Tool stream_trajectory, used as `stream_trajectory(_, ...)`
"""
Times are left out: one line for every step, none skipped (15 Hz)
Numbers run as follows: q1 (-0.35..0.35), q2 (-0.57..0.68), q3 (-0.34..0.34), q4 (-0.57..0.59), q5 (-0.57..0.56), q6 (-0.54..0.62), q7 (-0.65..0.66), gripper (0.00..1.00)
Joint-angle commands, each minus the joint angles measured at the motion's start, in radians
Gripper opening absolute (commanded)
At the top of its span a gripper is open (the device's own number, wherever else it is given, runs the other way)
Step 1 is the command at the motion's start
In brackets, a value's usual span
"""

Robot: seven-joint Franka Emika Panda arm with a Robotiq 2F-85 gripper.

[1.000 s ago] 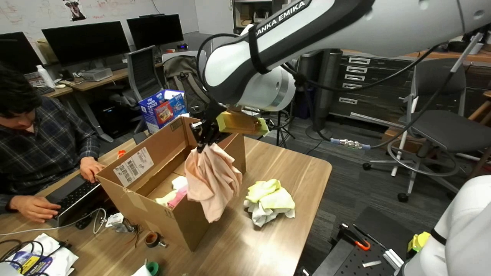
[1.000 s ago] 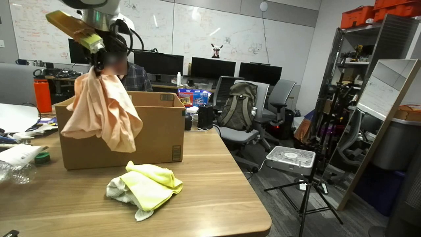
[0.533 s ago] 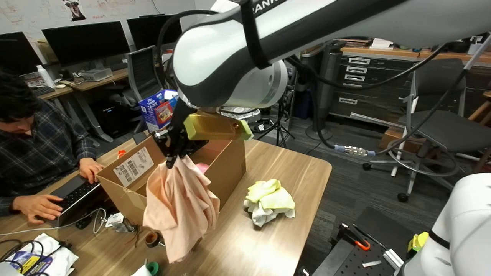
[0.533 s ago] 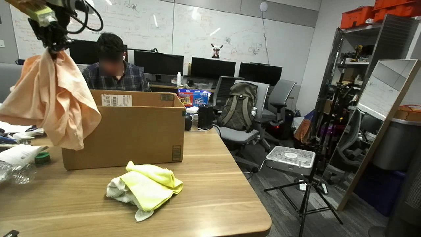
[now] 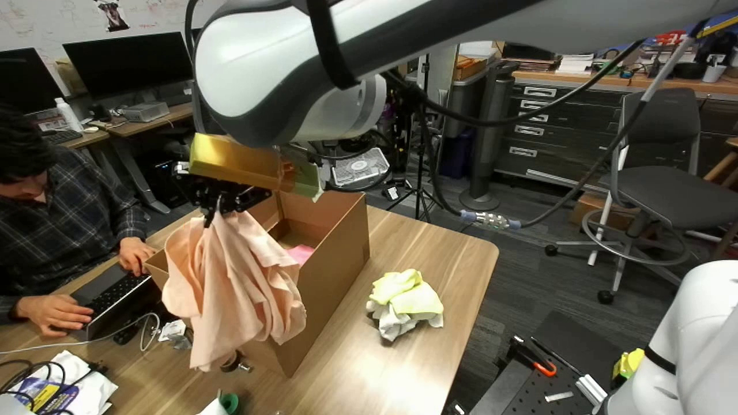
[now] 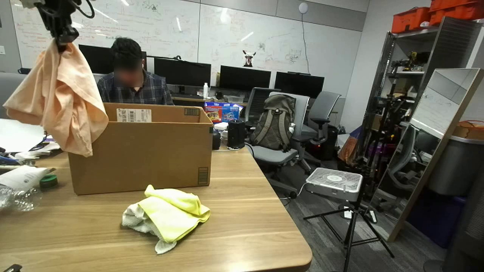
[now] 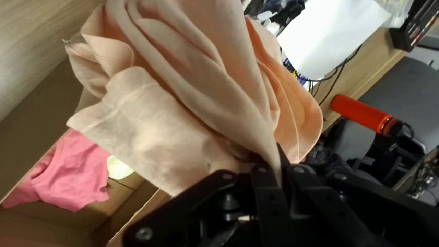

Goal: Put the shirts and towels in the box

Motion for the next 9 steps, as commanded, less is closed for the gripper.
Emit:
stream_trajectory(-0.013, 0.089, -0.013, 0.131, -0.08, 0.012, 0.179, 0.01)
stream_trajectory(-0.013, 0.106, -0.021, 0.154, -0.099, 0.014, 0.218, 0.01)
stream_trajectory(-0.014, 0.124, -0.032, 0.181, -0.118, 0.01, 0.263, 0.01)
stream_trajectory(-0.014, 0.14, -0.042, 0.205, -0.133, 0.008, 0.303, 0.01)
stream_trajectory(-0.016, 0.156, -0.056, 0.234, -0.152, 0.001, 0.352, 0.01)
stream_trajectory(-0.015, 0.171, -0.068, 0.256, -0.166, 0.004, 0.389, 0.01)
stream_trajectory(-0.016, 0.184, -0.082, 0.282, -0.182, -0.001, 0.432, 0.01)
stream_trajectory(-0.016, 0.197, -0.094, 0.304, -0.19, 0.001, 0.47, 0.01)
stream_trajectory(-0.018, 0.21, -0.108, 0.331, -0.193, -0.008, 0.509, 0.01)
